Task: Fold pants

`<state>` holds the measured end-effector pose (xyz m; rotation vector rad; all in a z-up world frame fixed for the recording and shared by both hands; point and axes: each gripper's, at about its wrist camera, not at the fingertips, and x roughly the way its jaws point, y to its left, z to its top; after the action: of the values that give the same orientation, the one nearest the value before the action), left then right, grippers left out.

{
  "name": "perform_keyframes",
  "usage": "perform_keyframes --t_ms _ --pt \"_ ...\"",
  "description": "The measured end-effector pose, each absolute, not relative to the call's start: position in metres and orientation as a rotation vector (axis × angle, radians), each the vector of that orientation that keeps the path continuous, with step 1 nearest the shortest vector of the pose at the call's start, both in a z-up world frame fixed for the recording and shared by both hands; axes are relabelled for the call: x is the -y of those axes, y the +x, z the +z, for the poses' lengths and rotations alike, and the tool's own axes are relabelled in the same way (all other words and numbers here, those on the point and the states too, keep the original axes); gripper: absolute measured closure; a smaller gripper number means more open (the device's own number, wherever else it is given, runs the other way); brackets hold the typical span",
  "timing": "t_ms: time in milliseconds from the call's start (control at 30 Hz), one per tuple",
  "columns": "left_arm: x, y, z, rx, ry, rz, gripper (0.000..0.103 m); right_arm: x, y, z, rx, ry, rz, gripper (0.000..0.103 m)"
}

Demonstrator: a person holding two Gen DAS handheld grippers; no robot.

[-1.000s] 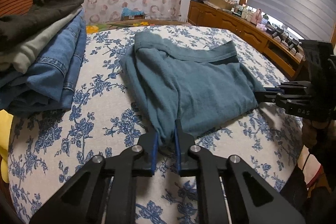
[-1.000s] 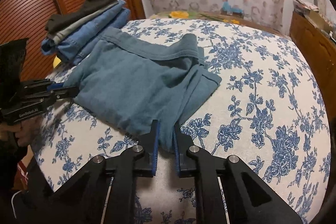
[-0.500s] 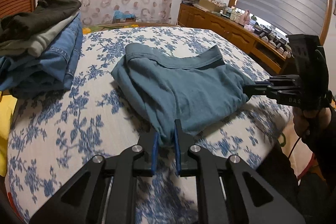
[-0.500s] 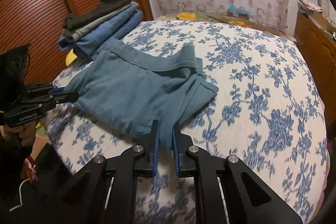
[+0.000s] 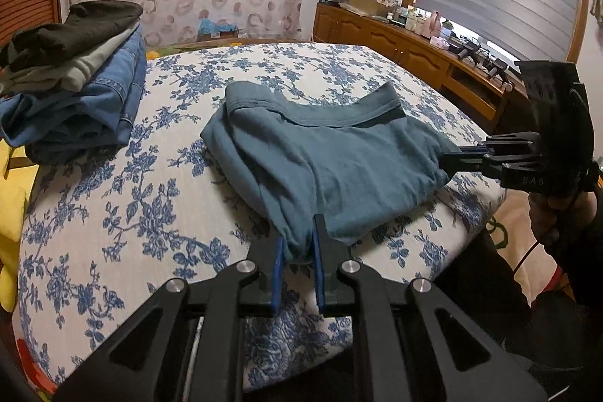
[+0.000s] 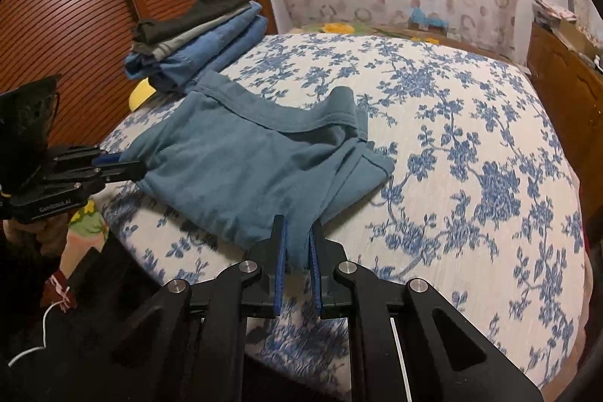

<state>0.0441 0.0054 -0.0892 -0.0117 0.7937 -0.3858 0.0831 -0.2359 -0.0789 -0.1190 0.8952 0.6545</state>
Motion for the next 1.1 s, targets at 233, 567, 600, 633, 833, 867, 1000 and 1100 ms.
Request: perform_keyframes --t_ms 233,567,600,633,833,867,1000,1100 --pt "-0.001 0.044 -0.102 -0.837 0.012 -0.366 0.092 0.239 0.076 -0.088 -0.916 -0.115 0.645 0.094" --pt "-0.007 0.045 -0.110 -0.854 -0.016 -0.329 0.071 0.248 0.076 -0.095 -0.929 -0.079 0.638 0.090" --pt "-0.008 0.045 -0.110 -0.855 -0.017 -0.324 0.068 0.249 0.075 -0.094 -0.928 -0.079 0.637 0.090" --pt "-0.009 0.045 -0.110 -0.854 -0.019 -0.319 0.065 0.250 0.074 -0.094 -0.926 -0.080 0.633 0.089" --pt "-0.010 0.048 -0.104 -0.854 -0.013 -0.314 0.061 0.255 0.074 -0.085 -0.907 -0.088 0.611 0.088" --pt "-0.010 0.048 -0.102 -0.849 -0.014 -0.313 0.060 0.255 0.075 -0.084 -0.903 -0.089 0.606 0.087" --pt "-0.014 0.052 -0.091 -0.816 -0.017 -0.286 0.060 0.256 0.080 -0.079 -0.893 -0.082 0.590 0.067" --pt "-0.013 0.058 -0.086 -0.802 -0.008 -0.269 0.060 0.253 0.088 -0.080 -0.897 -0.083 0.575 0.061"
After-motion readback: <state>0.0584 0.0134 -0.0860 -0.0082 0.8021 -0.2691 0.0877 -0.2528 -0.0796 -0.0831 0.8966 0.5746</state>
